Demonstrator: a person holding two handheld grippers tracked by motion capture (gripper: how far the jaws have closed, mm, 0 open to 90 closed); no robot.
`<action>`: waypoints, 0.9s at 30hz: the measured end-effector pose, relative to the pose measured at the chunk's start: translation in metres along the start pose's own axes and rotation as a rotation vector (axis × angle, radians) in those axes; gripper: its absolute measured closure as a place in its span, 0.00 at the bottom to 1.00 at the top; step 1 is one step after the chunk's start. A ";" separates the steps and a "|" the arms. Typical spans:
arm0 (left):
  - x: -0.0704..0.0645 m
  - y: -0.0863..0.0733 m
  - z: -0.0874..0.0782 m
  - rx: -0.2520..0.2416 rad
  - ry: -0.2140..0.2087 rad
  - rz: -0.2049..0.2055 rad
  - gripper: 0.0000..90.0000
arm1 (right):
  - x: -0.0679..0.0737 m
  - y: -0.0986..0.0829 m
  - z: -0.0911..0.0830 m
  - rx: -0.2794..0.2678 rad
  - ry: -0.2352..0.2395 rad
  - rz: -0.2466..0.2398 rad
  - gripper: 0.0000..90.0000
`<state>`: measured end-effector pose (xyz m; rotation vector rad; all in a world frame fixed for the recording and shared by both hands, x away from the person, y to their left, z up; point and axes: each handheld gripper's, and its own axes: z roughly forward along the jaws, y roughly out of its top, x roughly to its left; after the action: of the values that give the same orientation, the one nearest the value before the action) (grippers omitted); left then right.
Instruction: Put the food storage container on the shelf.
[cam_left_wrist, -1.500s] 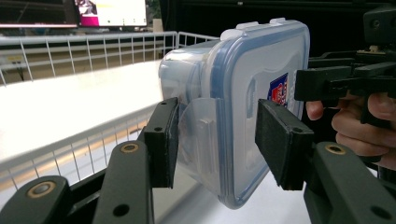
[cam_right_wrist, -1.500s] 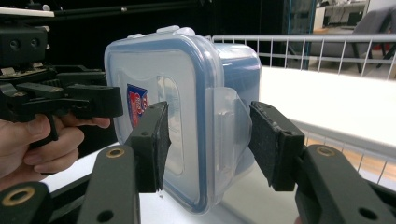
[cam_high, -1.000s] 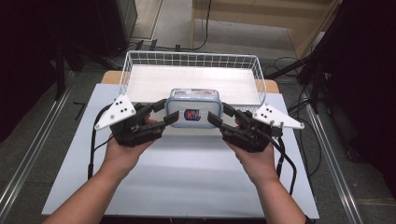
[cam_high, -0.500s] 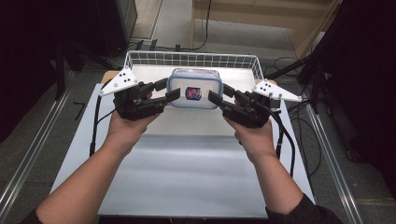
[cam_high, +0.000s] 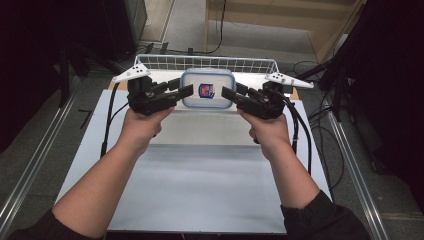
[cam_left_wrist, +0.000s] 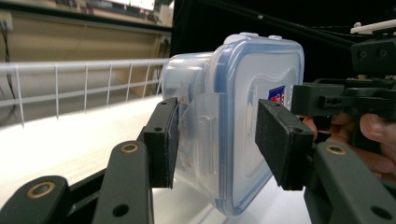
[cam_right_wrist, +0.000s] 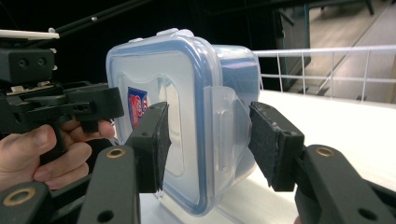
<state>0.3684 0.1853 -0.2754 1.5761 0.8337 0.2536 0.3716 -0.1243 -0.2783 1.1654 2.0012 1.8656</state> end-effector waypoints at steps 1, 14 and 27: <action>0.002 0.000 0.001 0.001 -0.002 -0.023 0.57 | -0.001 0.001 0.001 0.006 0.001 0.016 0.57; 0.013 0.010 0.010 0.072 0.007 -0.172 0.57 | -0.014 0.012 0.011 0.095 0.011 0.148 0.58; 0.019 0.009 0.019 0.105 0.007 -0.305 0.57 | -0.026 0.016 0.012 0.157 0.012 0.264 0.59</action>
<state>0.3970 0.1832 -0.2766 1.5201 1.0931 -0.0049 0.4032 -0.1326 -0.2758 1.5321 2.1216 1.8579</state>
